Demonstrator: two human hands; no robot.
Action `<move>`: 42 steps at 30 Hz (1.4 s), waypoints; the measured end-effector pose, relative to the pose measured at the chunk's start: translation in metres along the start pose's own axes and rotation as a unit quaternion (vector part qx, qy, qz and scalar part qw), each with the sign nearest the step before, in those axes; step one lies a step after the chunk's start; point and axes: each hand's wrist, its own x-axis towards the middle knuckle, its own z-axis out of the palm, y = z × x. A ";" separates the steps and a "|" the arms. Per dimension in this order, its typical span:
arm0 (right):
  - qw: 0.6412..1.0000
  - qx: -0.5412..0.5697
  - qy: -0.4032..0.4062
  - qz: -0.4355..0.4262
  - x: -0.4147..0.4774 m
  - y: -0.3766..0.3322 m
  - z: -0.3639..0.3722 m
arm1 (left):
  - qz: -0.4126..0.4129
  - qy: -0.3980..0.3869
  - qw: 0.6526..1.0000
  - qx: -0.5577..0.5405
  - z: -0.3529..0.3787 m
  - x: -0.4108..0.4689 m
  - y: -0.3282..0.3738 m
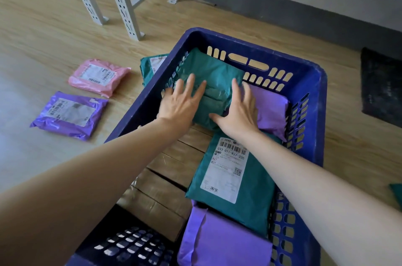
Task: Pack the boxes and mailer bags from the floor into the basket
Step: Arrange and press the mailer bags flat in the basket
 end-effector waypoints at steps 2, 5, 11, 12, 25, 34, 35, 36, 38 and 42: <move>0.998 -0.031 -0.034 -0.044 0.008 0.007 -0.001 | 0.012 -0.016 1.000 -0.011 0.003 0.005 0.002; 0.993 -0.042 -0.082 -0.067 0.018 0.015 0.002 | 0.012 -0.050 0.997 -0.059 0.009 0.011 0.002; 0.987 -0.074 -0.123 -0.071 0.028 0.018 0.005 | 0.030 -0.096 0.991 -0.088 0.016 0.022 -0.004; 0.985 -0.090 -0.127 -0.078 0.029 0.018 0.003 | 0.034 -0.105 0.989 -0.096 0.017 0.024 -0.005; 0.974 -0.083 -0.207 -0.040 0.043 0.012 -0.010 | 0.065 -0.172 0.972 -0.143 0.008 0.038 -0.014; 0.982 -0.052 -0.175 -0.050 0.002 0.008 -0.068 | 0.035 -0.151 0.964 -0.216 -0.053 0.000 -0.006; 0.983 -0.051 -0.167 -0.053 -0.005 0.007 -0.078 | 0.037 -0.144 0.963 -0.225 -0.063 -0.004 -0.004; 0.984 -0.047 -0.161 -0.053 -0.013 0.007 -0.091 | 0.040 -0.136 0.962 -0.233 -0.073 -0.008 0.000; 0.987 -0.039 -0.148 -0.051 -0.031 0.009 -0.117 | 0.044 -0.115 0.961 -0.249 -0.096 -0.017 0.010; 0.993 -0.045 -0.104 -0.034 -0.068 0.020 -0.171 | 0.069 -0.065 0.955 -0.281 -0.149 -0.039 0.036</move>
